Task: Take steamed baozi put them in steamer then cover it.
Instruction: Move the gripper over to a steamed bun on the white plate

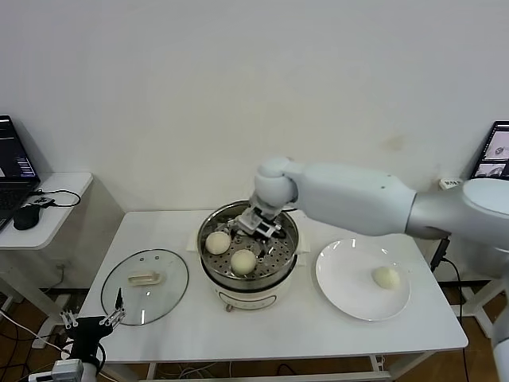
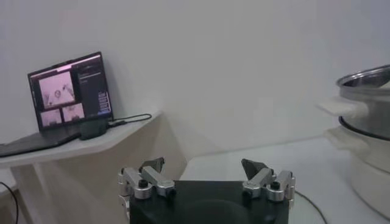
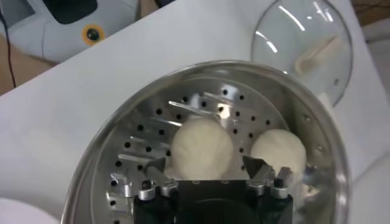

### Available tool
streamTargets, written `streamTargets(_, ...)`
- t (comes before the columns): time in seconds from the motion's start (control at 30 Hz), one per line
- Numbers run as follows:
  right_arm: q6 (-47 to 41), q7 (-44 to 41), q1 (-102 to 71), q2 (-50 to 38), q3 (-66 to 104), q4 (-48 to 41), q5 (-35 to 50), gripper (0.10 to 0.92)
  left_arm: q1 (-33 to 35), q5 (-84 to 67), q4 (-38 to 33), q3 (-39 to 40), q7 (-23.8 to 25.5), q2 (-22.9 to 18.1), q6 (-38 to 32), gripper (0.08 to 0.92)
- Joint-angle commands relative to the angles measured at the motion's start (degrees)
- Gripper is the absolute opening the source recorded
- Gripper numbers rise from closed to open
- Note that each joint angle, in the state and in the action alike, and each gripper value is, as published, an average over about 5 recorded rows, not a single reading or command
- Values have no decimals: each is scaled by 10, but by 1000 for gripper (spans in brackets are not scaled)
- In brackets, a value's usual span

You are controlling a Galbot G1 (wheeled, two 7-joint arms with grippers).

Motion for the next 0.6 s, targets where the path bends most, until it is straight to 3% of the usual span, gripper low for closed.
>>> streamTargets(0.03,-144,20,37,-116,43,49,46,822,-1,1,-1,2,0,1,0,823)
streamTargets(0.13,-254,37,41,-184,51,95,79,823,2,1,-3,2,0,6,0,823)
streamTargets(0.23,-287,43,34,-256,53,131,84,823,6,1,-7,2,1,14,1,823)
streamTargets(0.43,-252,26,-34,-384,80,159,34,823,5,1,-6,6,1,24,1,823)
streamTargets(0.6,-163,-13,-147,-436,169,135,-44,823,7,6,-5,13,0,25,1,823)
